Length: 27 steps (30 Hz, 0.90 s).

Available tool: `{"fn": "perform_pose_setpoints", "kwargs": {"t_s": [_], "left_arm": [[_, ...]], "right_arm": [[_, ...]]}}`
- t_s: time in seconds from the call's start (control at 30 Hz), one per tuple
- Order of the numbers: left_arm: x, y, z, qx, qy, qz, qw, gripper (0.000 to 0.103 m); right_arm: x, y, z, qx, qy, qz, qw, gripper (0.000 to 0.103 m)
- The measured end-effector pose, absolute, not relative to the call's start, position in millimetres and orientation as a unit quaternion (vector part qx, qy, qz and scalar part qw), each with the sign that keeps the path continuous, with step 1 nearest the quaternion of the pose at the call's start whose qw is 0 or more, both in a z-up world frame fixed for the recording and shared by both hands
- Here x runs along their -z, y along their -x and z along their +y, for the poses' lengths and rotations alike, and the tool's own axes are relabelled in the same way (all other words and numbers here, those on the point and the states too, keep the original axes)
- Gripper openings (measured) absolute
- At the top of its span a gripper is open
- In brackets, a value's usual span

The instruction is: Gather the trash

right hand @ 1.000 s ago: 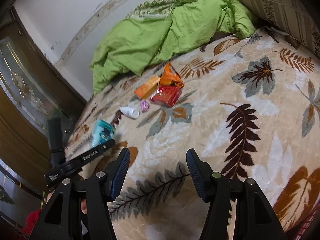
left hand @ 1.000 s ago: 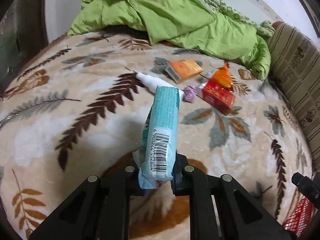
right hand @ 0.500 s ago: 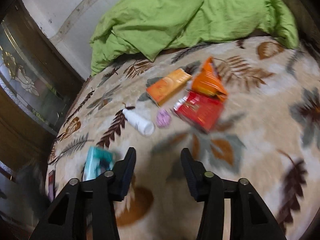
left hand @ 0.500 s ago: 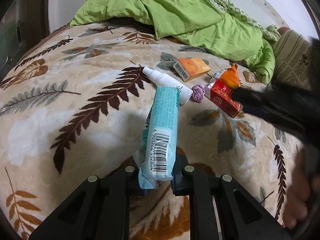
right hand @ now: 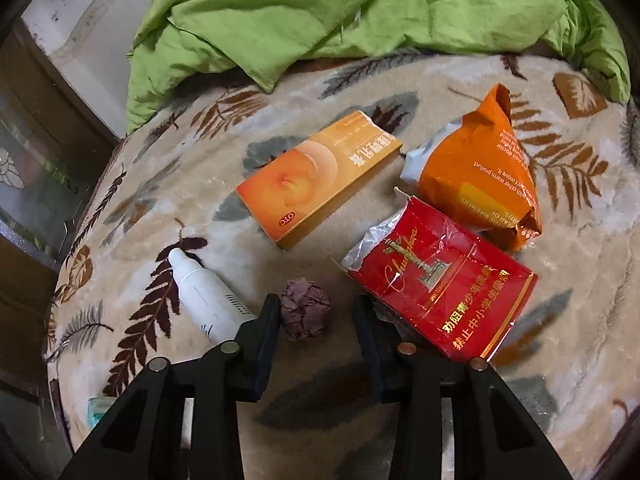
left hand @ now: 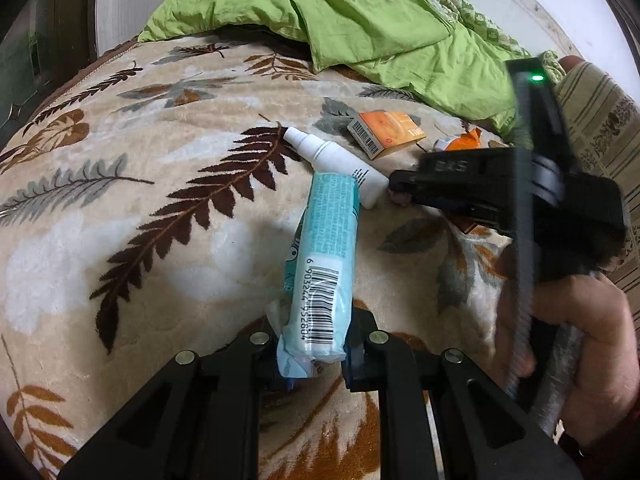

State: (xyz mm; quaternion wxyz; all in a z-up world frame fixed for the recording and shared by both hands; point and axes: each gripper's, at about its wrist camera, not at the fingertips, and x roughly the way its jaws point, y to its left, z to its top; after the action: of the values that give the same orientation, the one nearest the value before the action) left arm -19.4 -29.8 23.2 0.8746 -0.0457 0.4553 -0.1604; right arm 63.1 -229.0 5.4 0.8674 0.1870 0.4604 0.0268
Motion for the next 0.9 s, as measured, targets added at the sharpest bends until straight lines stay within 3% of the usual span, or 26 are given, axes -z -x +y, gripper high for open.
{"fn": "perform_pose_setpoints", "kwargs": {"t_s": [0.53, 0.9], "left_arm": [[-40.3, 66.1, -42.0, 0.173, -0.011, 0.413, 0.894, 0.015], [-51.6, 133.8, -42.8, 0.184, -0.050, 0.392, 0.900, 0.015]], "right_arm": [[-53.3, 109.0, -239.4, -0.025, -0.169, 0.385, 0.907, 0.025], [-64.7, 173.5, -247.2, -0.017, -0.182, 0.354, 0.917, 0.025]]}}
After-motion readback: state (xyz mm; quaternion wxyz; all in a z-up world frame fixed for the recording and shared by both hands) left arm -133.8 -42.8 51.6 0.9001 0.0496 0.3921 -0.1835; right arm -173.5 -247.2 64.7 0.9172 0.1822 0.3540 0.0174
